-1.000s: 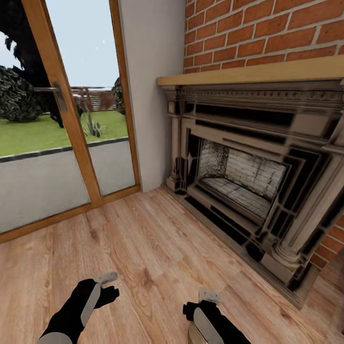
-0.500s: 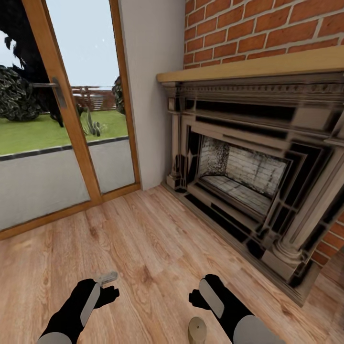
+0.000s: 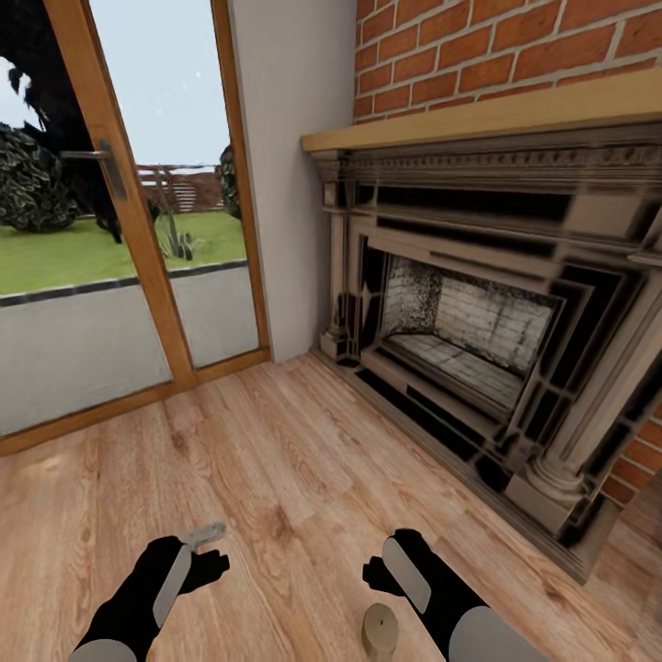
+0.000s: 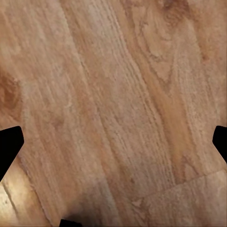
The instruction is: Place each of the two pumpkins and all three candles from the living room inside a cabinet in the living room (use any cabinet), then make sure every cabinet is closed, and position the cauldron so it is next to a table in the living room.
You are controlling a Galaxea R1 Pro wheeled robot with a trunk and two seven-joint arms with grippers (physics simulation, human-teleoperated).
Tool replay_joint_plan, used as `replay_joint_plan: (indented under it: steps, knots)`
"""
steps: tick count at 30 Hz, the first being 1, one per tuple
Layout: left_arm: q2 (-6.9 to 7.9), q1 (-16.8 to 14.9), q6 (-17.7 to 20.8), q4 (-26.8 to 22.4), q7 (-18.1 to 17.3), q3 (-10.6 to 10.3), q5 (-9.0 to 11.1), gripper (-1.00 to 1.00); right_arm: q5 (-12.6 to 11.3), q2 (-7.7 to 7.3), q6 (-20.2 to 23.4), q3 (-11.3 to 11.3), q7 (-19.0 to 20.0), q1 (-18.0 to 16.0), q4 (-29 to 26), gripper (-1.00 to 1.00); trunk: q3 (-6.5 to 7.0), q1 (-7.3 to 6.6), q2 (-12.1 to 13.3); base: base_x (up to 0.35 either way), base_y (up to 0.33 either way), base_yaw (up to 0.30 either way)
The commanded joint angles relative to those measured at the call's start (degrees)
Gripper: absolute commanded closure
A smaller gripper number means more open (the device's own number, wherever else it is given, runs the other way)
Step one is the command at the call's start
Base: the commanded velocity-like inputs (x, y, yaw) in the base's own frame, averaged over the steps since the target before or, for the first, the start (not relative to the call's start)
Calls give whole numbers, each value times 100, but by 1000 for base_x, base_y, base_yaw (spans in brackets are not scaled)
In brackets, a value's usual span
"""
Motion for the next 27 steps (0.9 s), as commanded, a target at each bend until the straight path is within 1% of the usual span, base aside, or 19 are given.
replay_joint_plan:
  steps: [1,4,5,6,8,10,14,19,27]
  knots:
    - [2,-2,5,-5,-6,5,4,-100,4,0,-56,8,2,0,1,-100,-18,23,-42,0,0,0]
    - [5,-7,14,-12,-111,13,9,-100,13,-1,-218,30,7,3,6,-100,-72,88,-162,0,0,0]
    - [8,-11,22,-13,-196,15,9,-100,13,-1,-257,38,9,3,9,-100,-90,110,-202,0,0,0]
    - [22,-14,50,-16,-362,19,7,-100,11,-1,-290,47,11,6,11,-100,-108,132,-242,0,0,0]
    - [91,-26,123,-21,-624,24,4,-100,16,11,-313,54,13,8,14,-100,-144,176,-322,0,0,0]
    - [127,-31,152,-23,-725,25,5,-100,17,9,-320,56,13,9,15,-100,-180,220,-403,0,0,0]
    - [141,-35,168,-24,-780,25,3,-100,18,-4,-324,57,13,9,15,-100,-252,308,-563,0,0,0]
    - [123,-35,189,-24,-793,11,-4,-100,18,-17,-333,48,13,4,15,-100,-342,418,-764,0,0,0]
    - [103,-35,199,-24,-795,-8,-7,-100,-6,-3,-355,20,6,2,27,-100,-485,594,-1084,0,0,0]
